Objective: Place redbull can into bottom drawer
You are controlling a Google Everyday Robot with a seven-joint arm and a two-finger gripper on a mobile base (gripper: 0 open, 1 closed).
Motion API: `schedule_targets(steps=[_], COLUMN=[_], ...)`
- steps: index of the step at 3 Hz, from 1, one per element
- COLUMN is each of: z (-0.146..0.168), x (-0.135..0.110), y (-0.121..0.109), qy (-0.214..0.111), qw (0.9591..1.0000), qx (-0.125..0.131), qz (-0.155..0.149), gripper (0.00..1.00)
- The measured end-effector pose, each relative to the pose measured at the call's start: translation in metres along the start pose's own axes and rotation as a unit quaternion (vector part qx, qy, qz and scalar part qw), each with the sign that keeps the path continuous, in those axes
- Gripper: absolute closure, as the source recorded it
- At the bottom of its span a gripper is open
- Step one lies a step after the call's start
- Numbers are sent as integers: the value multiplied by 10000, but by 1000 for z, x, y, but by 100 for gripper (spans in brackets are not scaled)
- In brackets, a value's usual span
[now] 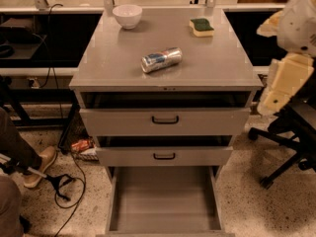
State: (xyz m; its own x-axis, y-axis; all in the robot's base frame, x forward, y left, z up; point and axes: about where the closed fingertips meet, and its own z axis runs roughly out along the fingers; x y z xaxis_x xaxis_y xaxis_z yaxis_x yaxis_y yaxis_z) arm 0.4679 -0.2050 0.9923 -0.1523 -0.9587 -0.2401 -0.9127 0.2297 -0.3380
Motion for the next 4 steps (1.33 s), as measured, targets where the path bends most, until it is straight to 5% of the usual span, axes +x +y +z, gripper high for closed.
schedule_targets(steps=[2,3,4], z=[76,124,126], x=[-46,-82,-83], y=[-69,-87,-89], qy=[-478,-618,-616], qw=[9974,9944,9942], qx=[-193,-469,-455], qz=[-499,-714,-750], gripper=[0,0,0])
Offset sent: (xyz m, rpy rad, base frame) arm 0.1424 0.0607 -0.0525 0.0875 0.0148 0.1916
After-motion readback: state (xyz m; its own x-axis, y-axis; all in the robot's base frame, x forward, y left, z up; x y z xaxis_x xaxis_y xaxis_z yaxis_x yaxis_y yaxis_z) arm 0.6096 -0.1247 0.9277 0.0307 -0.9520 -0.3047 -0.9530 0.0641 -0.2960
